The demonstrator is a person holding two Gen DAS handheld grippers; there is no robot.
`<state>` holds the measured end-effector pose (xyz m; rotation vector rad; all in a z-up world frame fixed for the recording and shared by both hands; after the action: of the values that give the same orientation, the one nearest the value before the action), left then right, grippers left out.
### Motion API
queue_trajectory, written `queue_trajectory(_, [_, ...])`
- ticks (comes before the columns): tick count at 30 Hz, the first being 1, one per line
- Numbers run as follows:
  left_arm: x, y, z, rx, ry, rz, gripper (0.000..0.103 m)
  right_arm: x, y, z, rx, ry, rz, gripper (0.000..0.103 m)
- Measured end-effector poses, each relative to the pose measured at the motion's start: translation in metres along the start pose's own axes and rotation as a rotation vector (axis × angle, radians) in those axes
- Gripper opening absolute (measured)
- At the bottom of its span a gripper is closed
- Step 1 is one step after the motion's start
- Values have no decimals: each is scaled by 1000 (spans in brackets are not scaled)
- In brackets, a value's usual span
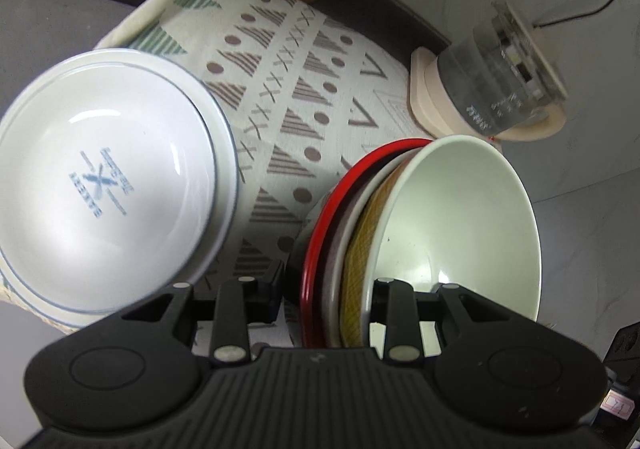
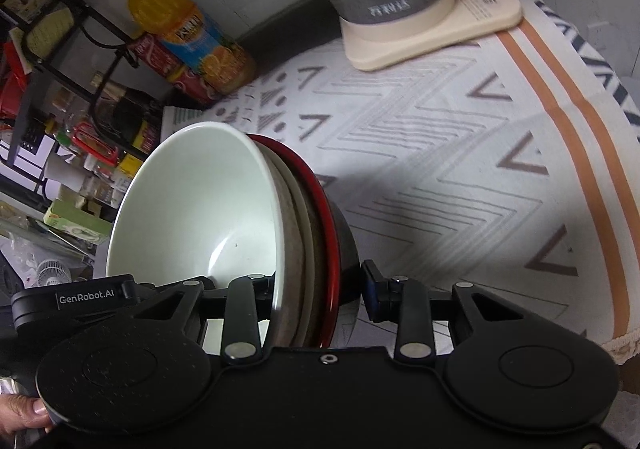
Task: Organize plates and bowls
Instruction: 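Lift the bowl stack with both grippers and lower it onto the plates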
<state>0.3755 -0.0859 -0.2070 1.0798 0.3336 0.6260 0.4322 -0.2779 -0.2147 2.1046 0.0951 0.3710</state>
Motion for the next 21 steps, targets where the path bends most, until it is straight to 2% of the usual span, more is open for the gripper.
queue_trajectory(11, [34, 45, -38, -36, -16, 49, 32, 13, -6, -60, 12, 28, 63, 34])
queue_trajectory(21, [54, 69, -103, -14, 7, 43, 32, 6, -43, -119, 18, 30, 33, 34])
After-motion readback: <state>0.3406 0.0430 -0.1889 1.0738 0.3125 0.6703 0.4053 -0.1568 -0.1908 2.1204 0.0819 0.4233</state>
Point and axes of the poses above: each gripper's, at about its wrist camera, not at the fingertips, and y roughly against the way its jaws point, z to its right, x to its top, the point moved 7 cm from there along -y, roughly the way its jaws point, and after that the axes turned 13 degrees about -z, right-handed, at the moved point
